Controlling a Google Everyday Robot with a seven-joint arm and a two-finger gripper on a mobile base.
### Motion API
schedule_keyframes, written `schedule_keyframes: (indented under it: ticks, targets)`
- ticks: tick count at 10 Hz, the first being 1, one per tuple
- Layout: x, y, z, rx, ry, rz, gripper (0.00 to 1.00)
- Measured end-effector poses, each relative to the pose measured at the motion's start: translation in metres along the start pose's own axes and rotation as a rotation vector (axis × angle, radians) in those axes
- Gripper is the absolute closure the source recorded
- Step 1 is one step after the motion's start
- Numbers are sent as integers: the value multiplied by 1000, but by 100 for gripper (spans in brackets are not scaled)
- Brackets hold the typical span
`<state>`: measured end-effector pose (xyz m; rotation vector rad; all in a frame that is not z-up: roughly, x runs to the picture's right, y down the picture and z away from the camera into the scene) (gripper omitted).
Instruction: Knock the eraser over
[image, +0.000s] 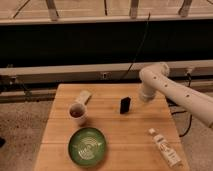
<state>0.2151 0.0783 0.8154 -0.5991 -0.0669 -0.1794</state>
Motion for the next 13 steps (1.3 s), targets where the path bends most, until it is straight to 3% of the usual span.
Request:
schedule_keyframes:
  ticks: [5,8,10,13]
  targets:
    - [-47,-33,2,13,0,-59,99]
    - [-50,-38,5,9,5,-75,99]
    - [-69,-49,7,12,-6,-89,99]
    - [-79,-60,9,15,-3,-108,99]
